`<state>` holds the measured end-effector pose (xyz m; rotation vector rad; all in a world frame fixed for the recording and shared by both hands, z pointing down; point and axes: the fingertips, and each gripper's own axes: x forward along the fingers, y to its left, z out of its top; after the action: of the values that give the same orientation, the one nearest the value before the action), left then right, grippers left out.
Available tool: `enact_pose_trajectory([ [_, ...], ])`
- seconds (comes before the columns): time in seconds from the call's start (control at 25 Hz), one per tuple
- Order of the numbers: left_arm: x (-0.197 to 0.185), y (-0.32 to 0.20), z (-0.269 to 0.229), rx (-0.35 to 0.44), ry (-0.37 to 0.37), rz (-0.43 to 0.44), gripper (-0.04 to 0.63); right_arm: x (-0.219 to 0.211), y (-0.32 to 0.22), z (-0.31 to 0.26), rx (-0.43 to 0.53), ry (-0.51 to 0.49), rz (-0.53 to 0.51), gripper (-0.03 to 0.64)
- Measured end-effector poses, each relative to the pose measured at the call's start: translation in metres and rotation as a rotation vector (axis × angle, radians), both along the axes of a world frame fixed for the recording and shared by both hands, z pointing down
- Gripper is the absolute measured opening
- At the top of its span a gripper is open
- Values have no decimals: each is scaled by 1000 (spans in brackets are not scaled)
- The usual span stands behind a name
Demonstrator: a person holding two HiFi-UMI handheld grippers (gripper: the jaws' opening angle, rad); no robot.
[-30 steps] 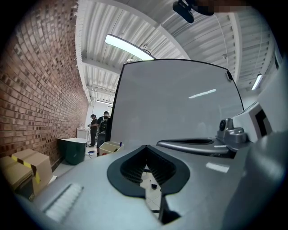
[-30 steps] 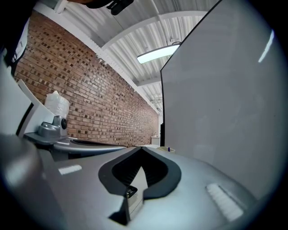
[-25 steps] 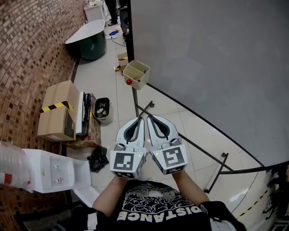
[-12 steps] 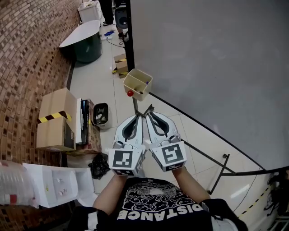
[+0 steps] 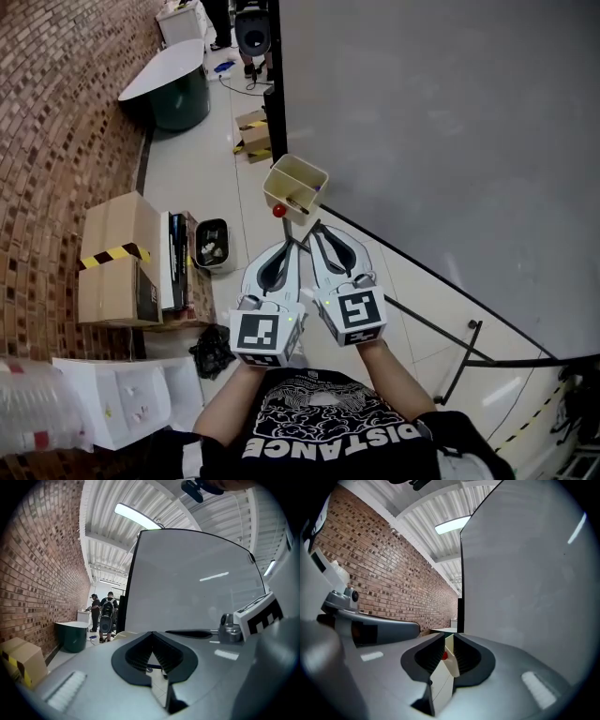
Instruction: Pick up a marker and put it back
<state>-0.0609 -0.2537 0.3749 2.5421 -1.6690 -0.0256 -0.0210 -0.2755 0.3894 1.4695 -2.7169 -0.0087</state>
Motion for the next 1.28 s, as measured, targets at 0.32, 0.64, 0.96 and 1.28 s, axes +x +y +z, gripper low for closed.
enact_pose_trajectory([
  [0.32, -11, -22, 3, -20, -3, 13, 6, -9, -38, 22, -55, 23, 8, 57],
  [0.64, -21, -38, 8, -17, -5, -3, 6, -15, -61, 44, -97, 38, 20, 71],
  [0.96, -29, -50, 5, -17, -9, -13, 6, -19, -74, 54, -111, 58, 43, 69],
  [1.28, -27, -53, 6, -9, -11, -4, 6, -16, -76, 56, -113, 77, 61, 35],
])
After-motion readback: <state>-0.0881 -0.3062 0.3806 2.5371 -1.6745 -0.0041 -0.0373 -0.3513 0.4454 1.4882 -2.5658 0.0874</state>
